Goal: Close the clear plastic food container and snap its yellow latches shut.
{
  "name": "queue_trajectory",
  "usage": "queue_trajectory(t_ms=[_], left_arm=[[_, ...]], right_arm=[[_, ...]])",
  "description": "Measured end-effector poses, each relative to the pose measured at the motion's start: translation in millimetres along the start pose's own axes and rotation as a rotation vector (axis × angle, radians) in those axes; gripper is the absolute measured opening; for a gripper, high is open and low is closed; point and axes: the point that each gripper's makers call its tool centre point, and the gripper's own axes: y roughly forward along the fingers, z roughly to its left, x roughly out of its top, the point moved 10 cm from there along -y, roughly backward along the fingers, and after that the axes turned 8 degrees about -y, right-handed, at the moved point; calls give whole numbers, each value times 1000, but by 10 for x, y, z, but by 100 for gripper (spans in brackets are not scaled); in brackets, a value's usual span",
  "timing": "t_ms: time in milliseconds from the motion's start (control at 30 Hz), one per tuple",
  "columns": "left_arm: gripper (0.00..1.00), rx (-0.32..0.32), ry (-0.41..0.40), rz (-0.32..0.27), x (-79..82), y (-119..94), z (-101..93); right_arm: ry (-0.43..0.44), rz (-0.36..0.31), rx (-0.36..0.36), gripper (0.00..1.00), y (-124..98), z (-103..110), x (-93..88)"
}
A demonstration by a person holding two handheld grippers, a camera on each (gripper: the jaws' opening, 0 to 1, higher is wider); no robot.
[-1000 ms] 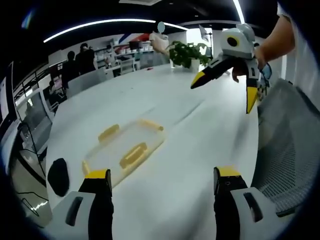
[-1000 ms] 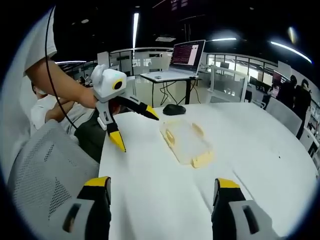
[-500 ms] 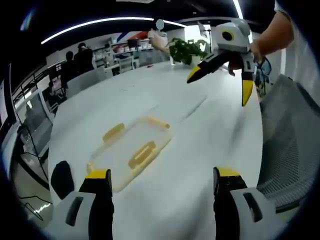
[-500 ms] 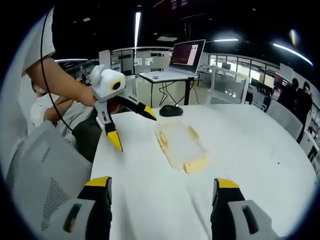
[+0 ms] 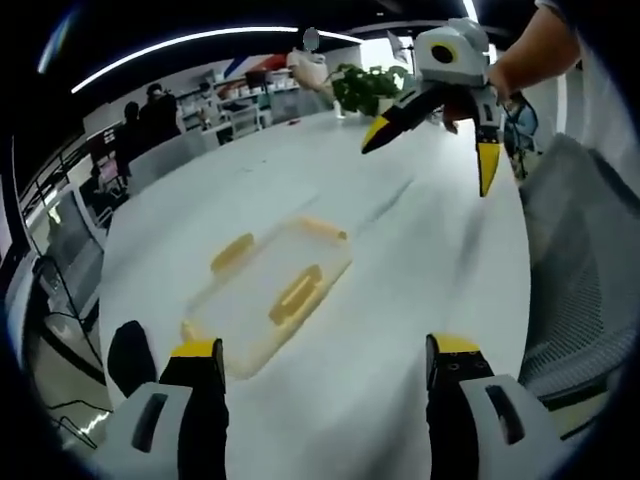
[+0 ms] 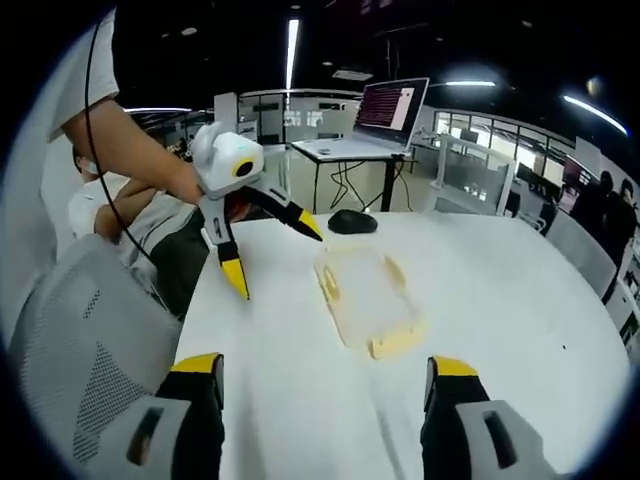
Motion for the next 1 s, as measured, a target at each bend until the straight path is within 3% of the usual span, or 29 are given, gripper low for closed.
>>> queue_trajectory(t_ms=[433, 867, 1000], left_arm=[[80, 2, 79, 60, -14, -12, 229], [79, 18, 115, 109, -15, -41, 606], [78, 15, 190, 172, -43, -53, 692]], right_arm=[[-29, 5, 23, 83, 121, -171, 93], [-56, 80, 71, 85, 267, -324, 48], [-61, 92, 81, 85, 296, -365, 46]])
